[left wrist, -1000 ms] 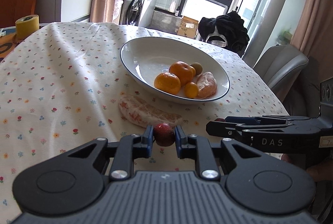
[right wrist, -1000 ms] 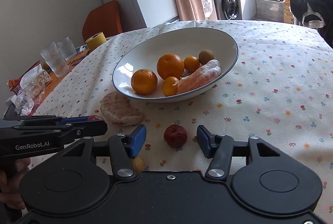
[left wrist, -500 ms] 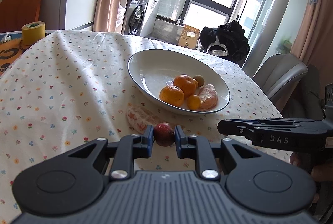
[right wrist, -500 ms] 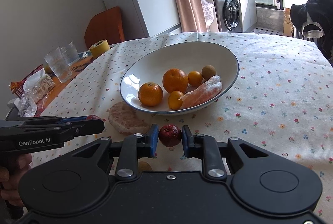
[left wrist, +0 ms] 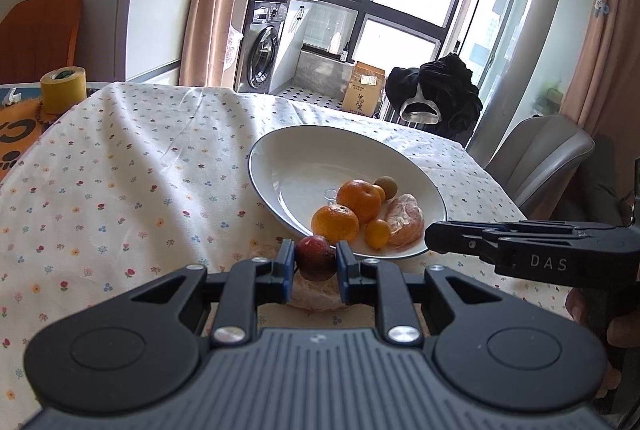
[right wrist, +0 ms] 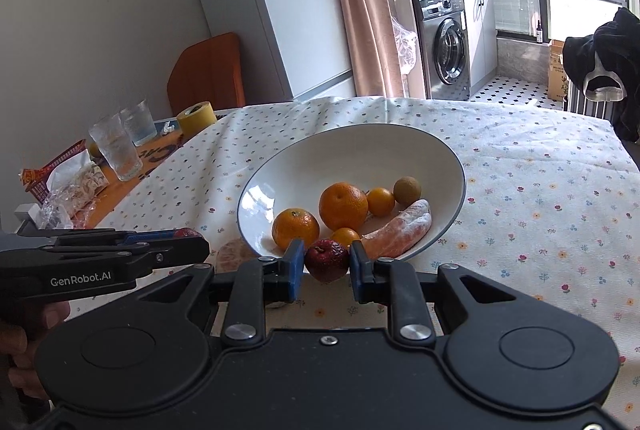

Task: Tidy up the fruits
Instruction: 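Carry the plum with the left tool while the right tool carries its plum into the bowl, then open the left tool in the bowl while the right tool releases its plum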

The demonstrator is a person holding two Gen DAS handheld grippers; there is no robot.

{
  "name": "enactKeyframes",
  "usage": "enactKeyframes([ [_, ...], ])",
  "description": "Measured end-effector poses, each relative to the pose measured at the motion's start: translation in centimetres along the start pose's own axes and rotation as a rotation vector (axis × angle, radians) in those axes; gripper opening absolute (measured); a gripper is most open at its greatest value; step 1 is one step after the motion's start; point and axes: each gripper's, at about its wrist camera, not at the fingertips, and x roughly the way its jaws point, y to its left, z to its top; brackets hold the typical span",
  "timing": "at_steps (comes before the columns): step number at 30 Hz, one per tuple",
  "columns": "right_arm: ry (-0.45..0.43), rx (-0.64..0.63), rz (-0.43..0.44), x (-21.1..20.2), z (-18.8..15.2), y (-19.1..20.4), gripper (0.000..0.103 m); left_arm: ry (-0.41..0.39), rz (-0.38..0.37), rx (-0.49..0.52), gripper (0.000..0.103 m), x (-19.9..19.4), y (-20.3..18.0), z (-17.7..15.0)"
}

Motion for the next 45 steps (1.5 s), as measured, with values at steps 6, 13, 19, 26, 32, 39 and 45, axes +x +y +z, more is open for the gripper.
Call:
enactKeyframes([
  [6, -0.012, 0.002, -0.004, 0.4, 0.6, -0.5, 0.022, -0.003, 0.003, 0.013, 0.02, 0.8, -0.2, 0.9],
  [13, -0.025, 0.008, -0.009, 1.3, 1.6, -1.2, 0.022, 0.004, 0.003, 0.02, 0.02, 1.9, -0.1, 1.8],
  [19, -0.033, 0.021, -0.012, 2.3, 2.3, -1.7, 0.023, 0.017, 0.001, 0.024, 0.02, 3.2, 0.0, 2.5],
  [26, -0.059, 0.055, -0.021, 2.4, 2.9, -2.7, 0.033, 0.032, 0.009, 0.02, 0.02, 4.7, 0.2, 3.9],
  [32, -0.073, 0.099, -0.049, 1.3, 2.4, -4.4, 0.041, 0.025, 0.006, 0.015, 0.02, 5.9, -0.2, 5.0],
  [39, -0.073, 0.128, -0.062, 0.7, 1.7, -5.4, 0.049, 0.026, 0.043, 0.012, 0.026, 6.9, -0.7, 5.6],
  [45, -0.071, 0.131, -0.044, 0.5, 1.2, -5.2, 0.054, 0.035, 0.059, 0.001, 0.028, 6.1, -0.2, 5.3],
])
